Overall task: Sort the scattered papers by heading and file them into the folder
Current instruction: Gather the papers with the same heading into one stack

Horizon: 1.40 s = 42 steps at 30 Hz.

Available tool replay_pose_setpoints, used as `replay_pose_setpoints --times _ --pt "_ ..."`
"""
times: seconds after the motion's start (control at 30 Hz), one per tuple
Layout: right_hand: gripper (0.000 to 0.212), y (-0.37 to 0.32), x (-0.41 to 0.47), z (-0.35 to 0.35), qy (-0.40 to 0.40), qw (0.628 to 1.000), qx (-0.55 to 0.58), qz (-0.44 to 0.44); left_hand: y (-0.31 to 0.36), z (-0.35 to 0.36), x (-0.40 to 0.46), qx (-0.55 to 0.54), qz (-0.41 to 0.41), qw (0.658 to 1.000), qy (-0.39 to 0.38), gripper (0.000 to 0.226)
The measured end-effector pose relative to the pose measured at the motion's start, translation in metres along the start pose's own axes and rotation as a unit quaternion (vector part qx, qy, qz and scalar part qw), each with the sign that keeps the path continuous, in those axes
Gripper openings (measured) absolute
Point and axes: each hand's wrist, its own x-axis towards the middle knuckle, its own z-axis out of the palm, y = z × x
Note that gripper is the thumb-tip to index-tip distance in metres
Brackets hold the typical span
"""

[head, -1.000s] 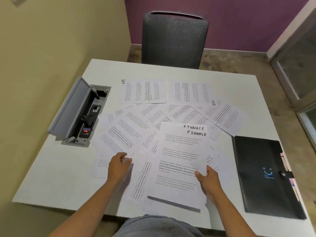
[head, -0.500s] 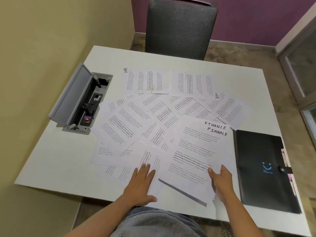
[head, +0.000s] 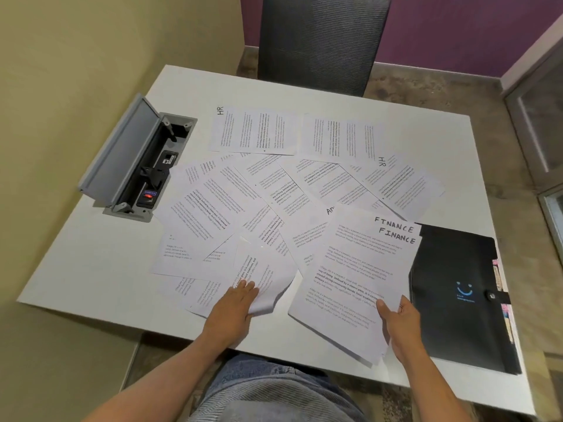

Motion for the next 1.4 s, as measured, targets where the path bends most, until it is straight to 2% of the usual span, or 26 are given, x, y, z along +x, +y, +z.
replay_pose_setpoints --times 0.13,0.33,0.47,0.67,0.83,0.93,1.03,1.1,1.17,1.27,1.4 --pt "0.027 -0.003 0.006 -0.007 0.0 1.0 0.013 0.004 0.023 -0.027 0.001 -0.005 -0.019 1.0 0.022 0.043" --pt "0.028 -0.003 0.018 -0.028 0.03 0.999 0.02 0.008 0.068 -0.062 0.012 0.016 0.072 0.996 0.044 0.052" --pt "0.031 -0.002 0.019 -0.045 0.067 0.998 0.015 0.016 0.093 -0.082 0.024 0.01 0.133 0.988 0.081 0.046" --pt "0.033 -0.006 0.017 -0.062 0.096 0.993 0.058 0.028 0.115 -0.124 0.034 -0.02 0.307 0.943 0.124 0.033" --pt "0.028 -0.007 0.01 -0.054 0.086 0.994 0.059 0.024 0.105 -0.159 0.031 -0.047 0.359 0.909 0.206 0.043" --pt "0.03 -0.005 0.01 -0.044 0.077 0.995 0.061 0.028 0.089 -0.176 0.025 -0.048 0.374 0.894 0.242 0.035" --pt "0.028 -0.007 0.008 -0.032 0.054 0.997 0.052 0.023 0.061 -0.182 0.021 -0.02 0.375 0.892 0.253 0.017" --pt "0.027 -0.01 0.005 -0.022 0.034 0.998 0.051 0.013 0.036 -0.175 0.018 -0.008 0.353 0.906 0.232 0.021" --pt "0.027 -0.012 0.002 -0.013 0.013 0.999 0.045 0.002 0.008 -0.159 0.012 0.001 0.312 0.93 0.193 0.03" --pt "0.028 -0.015 0.0 -0.003 -0.005 0.999 0.035 -0.008 -0.032 -0.123 -0.001 0.01 0.238 0.965 0.109 0.031" --pt "0.027 -0.019 -0.002 0.003 -0.002 1.0 0.03 -0.009 -0.07 -0.075 -0.014 0.005 0.164 0.986 0.038 0.032"
